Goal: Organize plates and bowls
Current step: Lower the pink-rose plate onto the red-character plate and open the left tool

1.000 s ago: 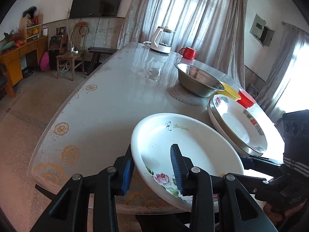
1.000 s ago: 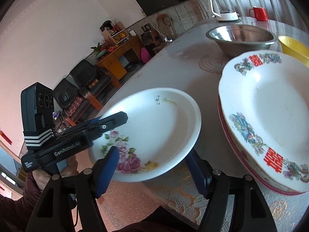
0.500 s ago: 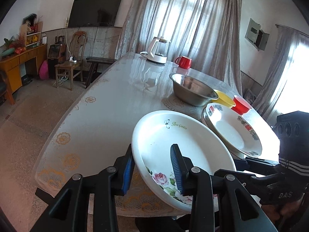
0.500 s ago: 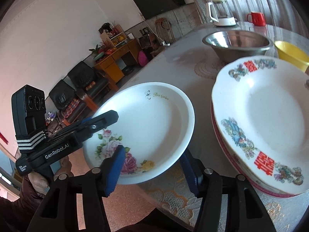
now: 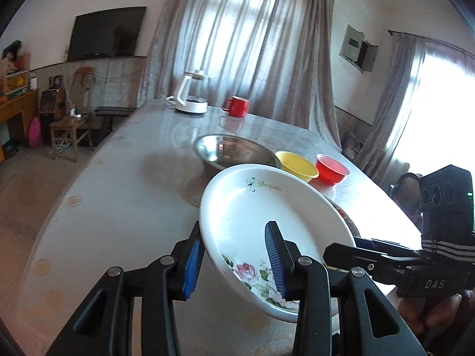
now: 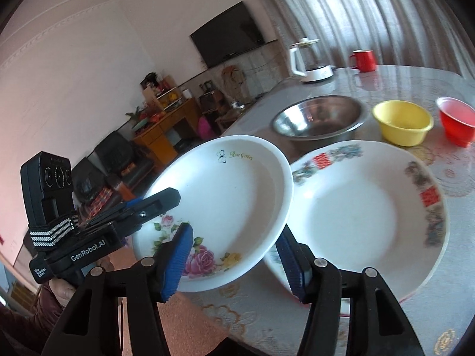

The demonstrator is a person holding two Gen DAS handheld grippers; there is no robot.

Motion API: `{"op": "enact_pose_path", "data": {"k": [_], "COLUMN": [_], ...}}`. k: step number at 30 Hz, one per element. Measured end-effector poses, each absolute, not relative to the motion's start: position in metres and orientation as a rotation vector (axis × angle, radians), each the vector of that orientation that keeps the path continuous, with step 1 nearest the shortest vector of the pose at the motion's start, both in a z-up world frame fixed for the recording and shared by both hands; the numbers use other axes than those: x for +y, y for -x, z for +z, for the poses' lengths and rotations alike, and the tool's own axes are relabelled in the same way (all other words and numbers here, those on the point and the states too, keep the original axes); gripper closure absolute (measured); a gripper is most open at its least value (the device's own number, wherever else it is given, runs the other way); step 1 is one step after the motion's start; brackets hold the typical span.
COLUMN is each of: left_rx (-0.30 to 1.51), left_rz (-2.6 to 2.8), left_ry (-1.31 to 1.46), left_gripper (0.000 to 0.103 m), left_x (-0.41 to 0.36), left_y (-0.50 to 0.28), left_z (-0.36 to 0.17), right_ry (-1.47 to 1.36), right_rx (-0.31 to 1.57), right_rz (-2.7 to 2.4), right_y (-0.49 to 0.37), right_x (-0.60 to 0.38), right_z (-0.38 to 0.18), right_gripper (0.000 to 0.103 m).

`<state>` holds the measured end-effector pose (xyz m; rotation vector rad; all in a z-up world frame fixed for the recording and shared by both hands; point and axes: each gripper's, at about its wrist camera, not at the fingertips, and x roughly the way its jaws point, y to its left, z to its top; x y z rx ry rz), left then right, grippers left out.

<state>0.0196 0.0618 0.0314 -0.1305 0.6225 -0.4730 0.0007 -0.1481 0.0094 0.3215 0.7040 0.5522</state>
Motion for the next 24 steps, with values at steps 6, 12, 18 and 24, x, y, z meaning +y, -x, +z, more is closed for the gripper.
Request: {"op": "enact_pose_path", "data": {"k": [6, 12, 18, 24], "left_rx": [0.689, 0.757, 0.8, 0.809], "left_rz": [-0.565, -0.61, -0.6, -0.596], "left_ry": [0.104, 0.059, 0.068, 0.091], "left_gripper": [0.062, 0.058, 0.055, 0.054], "left_x": [0.012, -0.02, -0.024, -0.023], "left_y": [-0.04, -0.05, -0.05, -0.052], "left_z": [0.022, 0.008, -0.001, 0.0], "right_ry": [-0.378, -0.449, -0.434, -0.417], "right_rx": [0.745, 0.802, 0.787, 0.777], "right_rz": [0.414, 0.313, 0.266, 0.258], "right_y": [-0.006, -0.01, -0.014, -0.012], "right_x": [-0.194, -0.227, -0.237, -0.237], "right_z": [0.0, -0.014, -0.009, -0.009], "right_gripper": [0.044, 0.043, 0.043, 0.043]}}
